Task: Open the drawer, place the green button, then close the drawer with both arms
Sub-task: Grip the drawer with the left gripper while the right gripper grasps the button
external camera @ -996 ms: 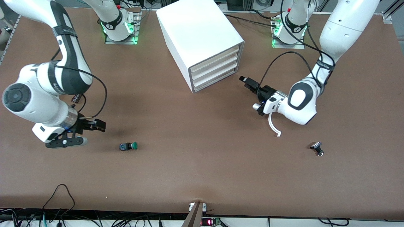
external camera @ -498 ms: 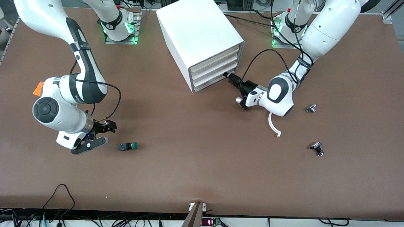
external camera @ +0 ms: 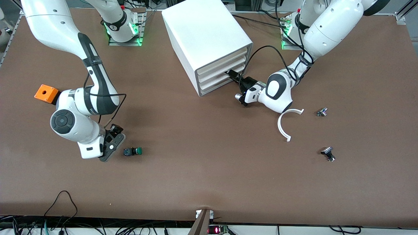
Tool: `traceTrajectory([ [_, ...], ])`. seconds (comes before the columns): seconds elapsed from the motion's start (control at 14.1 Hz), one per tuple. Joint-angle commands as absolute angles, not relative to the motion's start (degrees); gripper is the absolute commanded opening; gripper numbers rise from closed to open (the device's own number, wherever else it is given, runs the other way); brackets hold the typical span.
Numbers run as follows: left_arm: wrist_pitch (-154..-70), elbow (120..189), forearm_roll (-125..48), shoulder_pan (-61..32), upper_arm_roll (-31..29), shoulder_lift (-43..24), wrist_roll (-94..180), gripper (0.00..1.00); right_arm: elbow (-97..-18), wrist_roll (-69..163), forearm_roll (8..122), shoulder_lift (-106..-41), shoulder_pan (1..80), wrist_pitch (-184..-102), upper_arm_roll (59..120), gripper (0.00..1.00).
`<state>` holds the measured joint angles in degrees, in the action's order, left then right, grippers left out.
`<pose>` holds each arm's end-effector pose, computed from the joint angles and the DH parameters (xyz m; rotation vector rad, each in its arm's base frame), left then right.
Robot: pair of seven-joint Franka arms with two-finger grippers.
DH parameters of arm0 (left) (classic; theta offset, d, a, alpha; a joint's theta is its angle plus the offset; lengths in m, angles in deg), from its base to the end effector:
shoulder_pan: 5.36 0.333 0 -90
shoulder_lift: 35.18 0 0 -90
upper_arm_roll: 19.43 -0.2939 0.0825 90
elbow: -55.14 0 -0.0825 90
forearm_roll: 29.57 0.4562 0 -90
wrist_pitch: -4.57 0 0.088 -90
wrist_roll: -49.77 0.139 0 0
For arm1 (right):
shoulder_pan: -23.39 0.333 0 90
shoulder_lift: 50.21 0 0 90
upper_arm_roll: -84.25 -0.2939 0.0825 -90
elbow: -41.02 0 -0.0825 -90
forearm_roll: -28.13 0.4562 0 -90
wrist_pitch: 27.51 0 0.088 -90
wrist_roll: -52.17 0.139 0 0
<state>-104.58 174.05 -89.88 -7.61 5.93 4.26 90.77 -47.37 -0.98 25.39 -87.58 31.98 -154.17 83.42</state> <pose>0.4072 -0.3579 0.0372 1.8551 -0.3367 -0.7187 0.7430 0.1195 0.1793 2.6355 1.6473 0.0056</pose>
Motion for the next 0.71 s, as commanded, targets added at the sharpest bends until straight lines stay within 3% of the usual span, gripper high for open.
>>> traceTrajectory([
  [0.0, -105.3, 175.3, -91.5, -7.2, 6.2, 4.5, 93.4, 0.29, -47.2, -13.5, 24.7, -89.9, 33.4, -156.6, 83.5, 1.00],
  [0.07, -105.3, 175.3, -91.5, -7.2, 6.2, 4.5, 93.4, 0.07, -47.2, -17.0, 24.7, -90.3, 33.8, -157.0, 83.5, 1.00],
  [0.14, -105.3, 175.2, -91.5, -7.1, 6.2, 4.5, 93.4, 0.00, -47.2, -19.8, 24.7, -90.9, 34.1, -157.1, 83.5, 1.00],
  [0.64, -105.3, 171.7, -90.7, -4.7, 3.4, 3.3, 92.3, 0.00, -47.3, -24.7, 25.1, -96.2, 33.6, -165.8, 83.5, 1.00],
])
